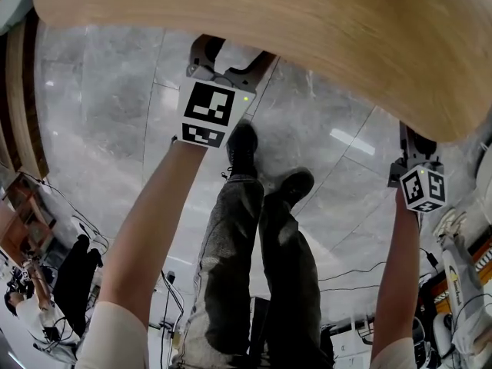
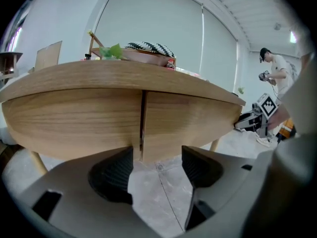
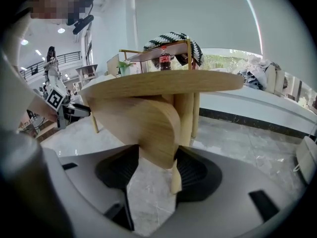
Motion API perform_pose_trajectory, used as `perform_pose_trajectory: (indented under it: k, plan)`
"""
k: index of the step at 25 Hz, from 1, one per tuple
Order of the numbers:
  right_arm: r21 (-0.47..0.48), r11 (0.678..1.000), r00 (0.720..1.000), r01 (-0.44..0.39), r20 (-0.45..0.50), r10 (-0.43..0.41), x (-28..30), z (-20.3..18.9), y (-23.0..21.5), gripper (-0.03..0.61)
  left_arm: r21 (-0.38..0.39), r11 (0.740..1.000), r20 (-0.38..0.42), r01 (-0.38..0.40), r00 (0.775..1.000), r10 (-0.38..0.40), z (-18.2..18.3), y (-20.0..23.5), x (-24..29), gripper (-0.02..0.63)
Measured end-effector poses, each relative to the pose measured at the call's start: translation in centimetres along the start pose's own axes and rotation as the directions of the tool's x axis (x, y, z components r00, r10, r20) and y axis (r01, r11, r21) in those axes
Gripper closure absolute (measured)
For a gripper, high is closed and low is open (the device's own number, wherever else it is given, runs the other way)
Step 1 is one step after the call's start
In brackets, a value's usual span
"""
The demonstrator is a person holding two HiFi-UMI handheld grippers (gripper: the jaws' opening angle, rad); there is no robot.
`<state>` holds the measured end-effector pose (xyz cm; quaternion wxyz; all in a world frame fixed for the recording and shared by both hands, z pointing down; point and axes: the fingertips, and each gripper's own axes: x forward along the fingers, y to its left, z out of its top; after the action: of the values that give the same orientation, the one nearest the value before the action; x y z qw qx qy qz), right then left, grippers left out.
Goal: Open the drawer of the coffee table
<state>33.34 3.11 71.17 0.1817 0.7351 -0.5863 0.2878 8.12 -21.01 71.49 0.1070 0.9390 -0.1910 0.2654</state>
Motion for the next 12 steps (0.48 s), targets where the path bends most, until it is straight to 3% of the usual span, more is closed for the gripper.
perform_pose_trajectory:
  k: [7, 12]
  plan:
    - [-0.065, 0.998, 1.000, -0.013, -0.013, 0.012, -0.7, -0.1, -0.4, 0.357, 0.043, 0.999, 0.002, 0.020, 1.000, -0.020, -0.1, -0.8, -0.2, 0.288]
    - [-0.097, 0.995, 0.999, -0.030, -0.022, 0.028, -0.6, -0.3, -0.4, 0.374, 0.015, 0.997, -0.017, -0.076, 0.997, 0.076, -1.4, 2.3, -1.2, 0.253]
